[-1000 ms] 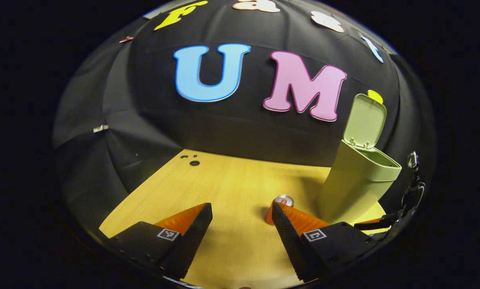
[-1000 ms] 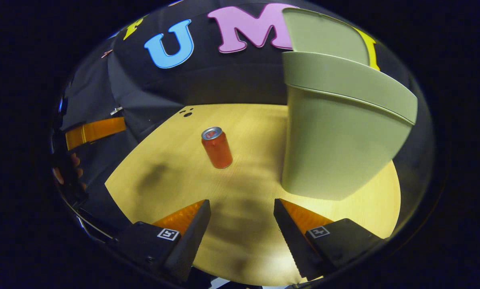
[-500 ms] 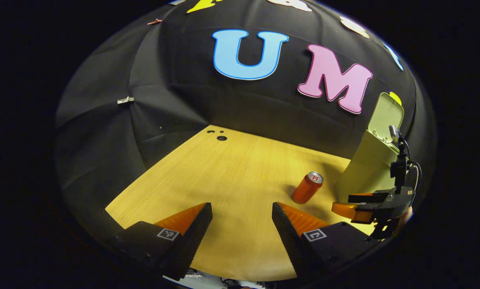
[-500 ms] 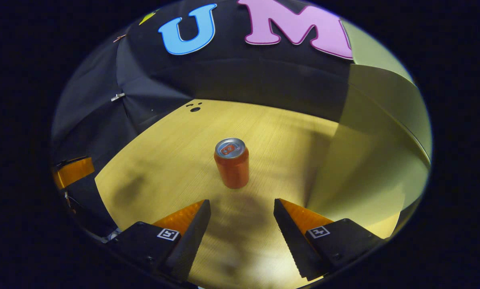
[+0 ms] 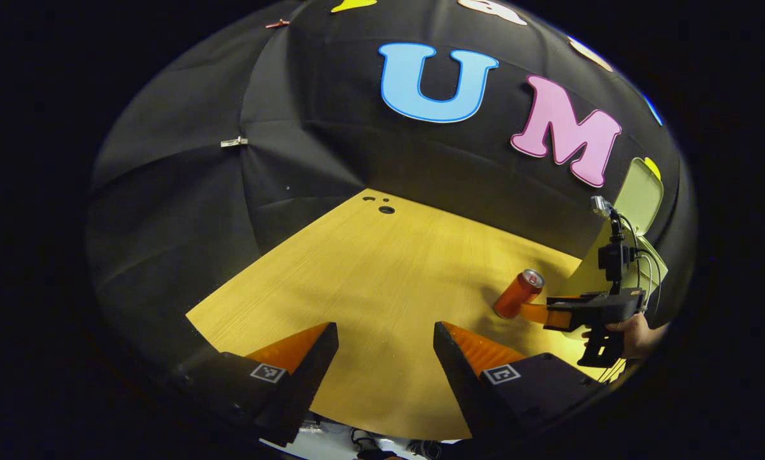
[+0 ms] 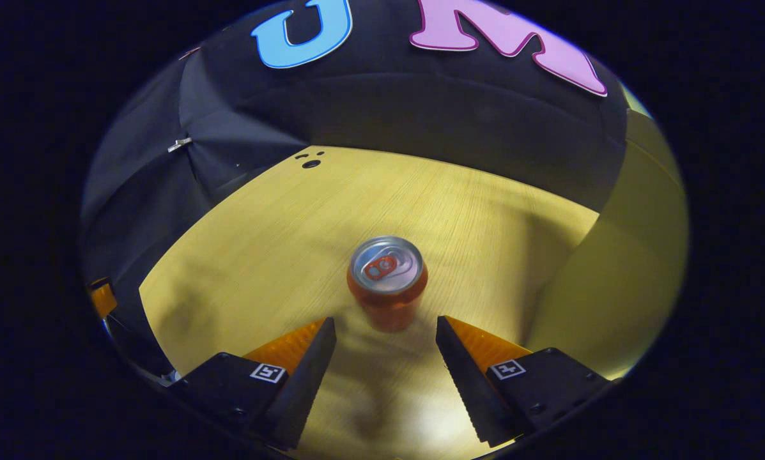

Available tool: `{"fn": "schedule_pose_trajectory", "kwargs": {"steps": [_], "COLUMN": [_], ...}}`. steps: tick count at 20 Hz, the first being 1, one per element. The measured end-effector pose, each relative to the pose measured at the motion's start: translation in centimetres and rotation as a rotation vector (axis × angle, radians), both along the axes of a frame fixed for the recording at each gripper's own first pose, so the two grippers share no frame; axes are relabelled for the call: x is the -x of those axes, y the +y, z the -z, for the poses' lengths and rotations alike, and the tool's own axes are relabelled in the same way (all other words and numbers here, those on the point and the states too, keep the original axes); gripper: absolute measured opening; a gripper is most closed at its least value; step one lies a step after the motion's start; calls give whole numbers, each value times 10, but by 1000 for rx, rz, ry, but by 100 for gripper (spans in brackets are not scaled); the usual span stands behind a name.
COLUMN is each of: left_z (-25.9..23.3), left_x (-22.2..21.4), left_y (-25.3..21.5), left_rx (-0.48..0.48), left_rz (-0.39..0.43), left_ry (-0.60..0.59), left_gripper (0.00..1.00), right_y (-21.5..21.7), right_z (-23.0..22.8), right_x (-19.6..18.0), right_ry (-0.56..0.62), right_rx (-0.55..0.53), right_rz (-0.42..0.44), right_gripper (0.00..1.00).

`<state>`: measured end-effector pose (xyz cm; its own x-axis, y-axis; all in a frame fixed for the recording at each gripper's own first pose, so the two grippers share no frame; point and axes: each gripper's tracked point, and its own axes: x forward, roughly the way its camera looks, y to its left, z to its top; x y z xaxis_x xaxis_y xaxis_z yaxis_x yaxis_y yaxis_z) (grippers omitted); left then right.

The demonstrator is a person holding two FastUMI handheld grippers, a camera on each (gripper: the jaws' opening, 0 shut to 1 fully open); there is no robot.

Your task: Press the lid of the desktop garbage bin to open it, pick up the crumpled paper on the desktop and throw it into the bin, then pick up the pop can on the desktop and drop it into the bin, and finally close the garbage bin lid.

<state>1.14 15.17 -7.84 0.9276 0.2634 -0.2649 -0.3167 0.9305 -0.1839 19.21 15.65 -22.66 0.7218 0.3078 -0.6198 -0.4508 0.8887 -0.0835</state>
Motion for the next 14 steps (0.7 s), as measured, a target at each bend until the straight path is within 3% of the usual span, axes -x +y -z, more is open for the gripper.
{"fn": "schedule_pose_trajectory", "kwargs": {"steps": [14], "left_z": [7], "left_x": [-1], "left_y": [10], "left_rx": [29], "left_rz": [-47], "left_ry": [30], "left_gripper": [96], "right_y": [12], "right_z": [12], "right_x": [-48], "right_ry": [-36], "right_rx": [24], "right_rz": [45], "right_gripper": [98]}}
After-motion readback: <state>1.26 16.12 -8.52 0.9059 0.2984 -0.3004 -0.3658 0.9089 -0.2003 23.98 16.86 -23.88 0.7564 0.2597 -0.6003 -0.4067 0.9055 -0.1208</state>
